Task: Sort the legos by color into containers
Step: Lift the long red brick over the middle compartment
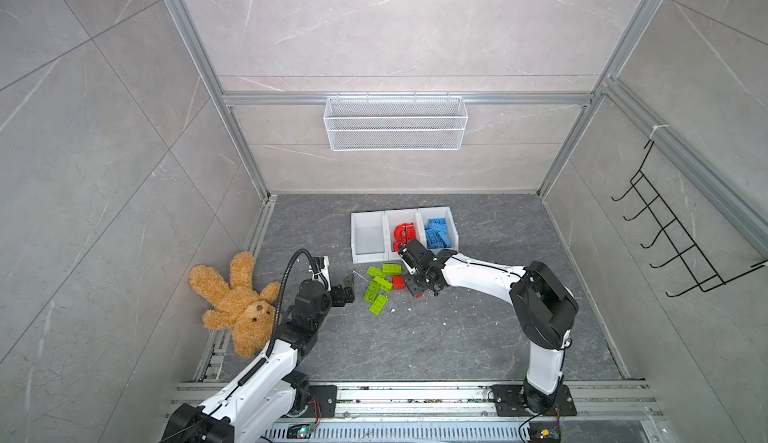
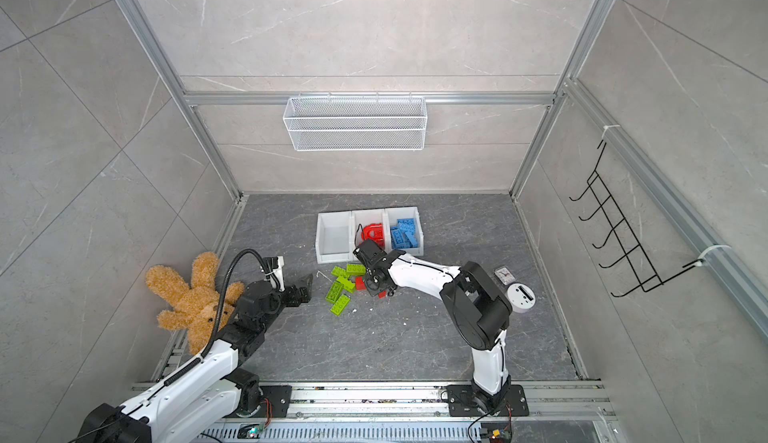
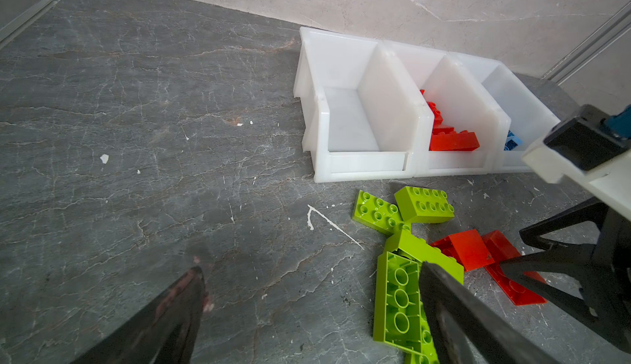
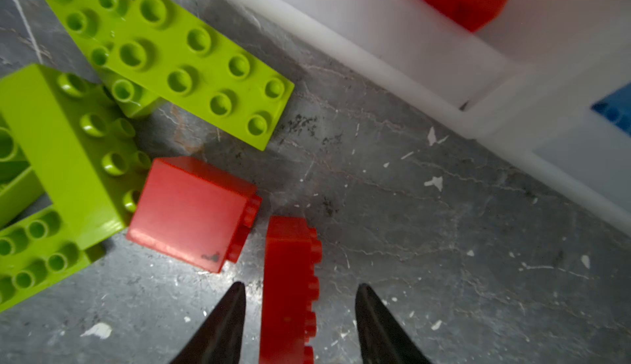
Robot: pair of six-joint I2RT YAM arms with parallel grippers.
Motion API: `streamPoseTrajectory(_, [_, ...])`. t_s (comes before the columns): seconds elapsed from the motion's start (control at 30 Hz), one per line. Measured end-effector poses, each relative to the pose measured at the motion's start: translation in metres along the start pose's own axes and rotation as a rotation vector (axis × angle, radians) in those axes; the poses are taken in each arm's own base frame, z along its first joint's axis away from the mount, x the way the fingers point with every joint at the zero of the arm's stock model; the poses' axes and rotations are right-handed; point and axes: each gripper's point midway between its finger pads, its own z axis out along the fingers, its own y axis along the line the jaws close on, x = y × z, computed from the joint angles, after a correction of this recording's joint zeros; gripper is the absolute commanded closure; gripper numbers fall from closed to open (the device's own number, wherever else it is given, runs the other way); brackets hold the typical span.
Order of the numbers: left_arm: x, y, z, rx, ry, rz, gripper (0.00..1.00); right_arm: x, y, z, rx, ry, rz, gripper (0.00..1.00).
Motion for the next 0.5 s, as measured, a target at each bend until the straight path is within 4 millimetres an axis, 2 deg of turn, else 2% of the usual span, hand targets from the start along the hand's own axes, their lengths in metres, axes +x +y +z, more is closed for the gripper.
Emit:
streamPoseTrajectory(0.17, [-0.001, 0.0, 0.0, 0.0, -0.002, 0.0, 0.01, 0.008, 0.001, 0.012, 0.001, 0.033, -0.007, 0.59])
streamPoseTrajectory(0.27, [-0.002, 0.0, -0.001, 0.001, -0.006, -0.001, 0.01, 0.007, 0.004, 0.013, -0.012, 0.029, -0.006, 0.66])
streamPoseTrajectory(0.37, [-0.002, 0.0, -0.001, 0.0, -0.009, -0.001, 0.01, 0.006, 0.005, 0.013, -0.02, 0.023, -0.002, 0.68])
streamPoseTrajectory(0.5, [-0.002, 0.0, -0.001, 0.0, -0.009, -0.001, 0.01, 0.007, 0.005, 0.015, -0.02, 0.018, 0.005, 0.78])
